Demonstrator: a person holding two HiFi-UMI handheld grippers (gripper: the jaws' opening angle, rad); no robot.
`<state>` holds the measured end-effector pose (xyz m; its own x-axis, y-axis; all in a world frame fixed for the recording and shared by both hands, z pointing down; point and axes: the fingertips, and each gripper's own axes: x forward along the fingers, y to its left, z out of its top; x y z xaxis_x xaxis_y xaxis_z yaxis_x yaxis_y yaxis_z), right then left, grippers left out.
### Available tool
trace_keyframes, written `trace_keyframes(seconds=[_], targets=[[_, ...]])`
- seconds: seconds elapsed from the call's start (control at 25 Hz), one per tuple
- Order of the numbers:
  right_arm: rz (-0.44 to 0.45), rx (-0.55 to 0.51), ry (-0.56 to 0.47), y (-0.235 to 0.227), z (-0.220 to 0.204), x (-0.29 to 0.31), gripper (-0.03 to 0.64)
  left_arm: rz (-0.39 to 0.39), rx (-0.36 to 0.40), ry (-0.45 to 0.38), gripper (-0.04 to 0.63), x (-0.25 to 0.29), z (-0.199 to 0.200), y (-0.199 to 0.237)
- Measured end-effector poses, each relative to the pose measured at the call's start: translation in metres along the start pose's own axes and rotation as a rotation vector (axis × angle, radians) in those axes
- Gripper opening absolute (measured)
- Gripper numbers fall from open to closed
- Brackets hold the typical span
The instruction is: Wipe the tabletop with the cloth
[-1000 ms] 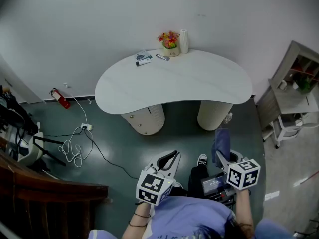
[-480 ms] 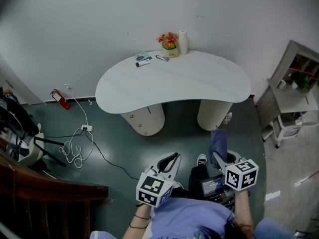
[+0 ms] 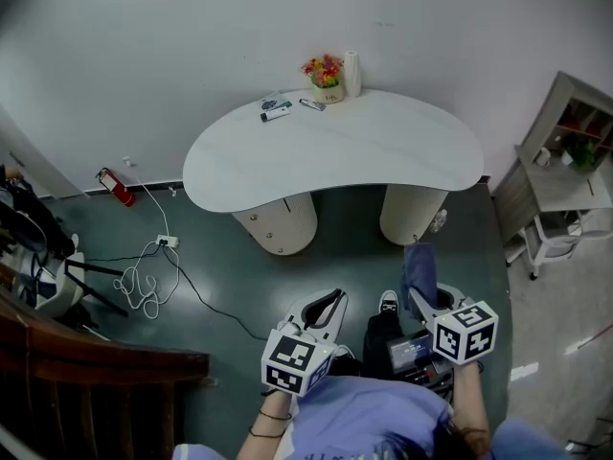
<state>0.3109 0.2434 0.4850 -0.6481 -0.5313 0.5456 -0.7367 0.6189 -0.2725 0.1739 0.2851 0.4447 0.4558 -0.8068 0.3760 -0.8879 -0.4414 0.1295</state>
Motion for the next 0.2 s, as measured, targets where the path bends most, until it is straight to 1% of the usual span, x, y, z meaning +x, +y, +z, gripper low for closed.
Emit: trace_keyframes(seconds=[0.2], targets=[[-0.002,-0.016,0.0,0.0019,0.0036,-0.0016,0.071,-0.006,-0.002,0.002,0.02,-0.0005,-0.0008,-0.0002]])
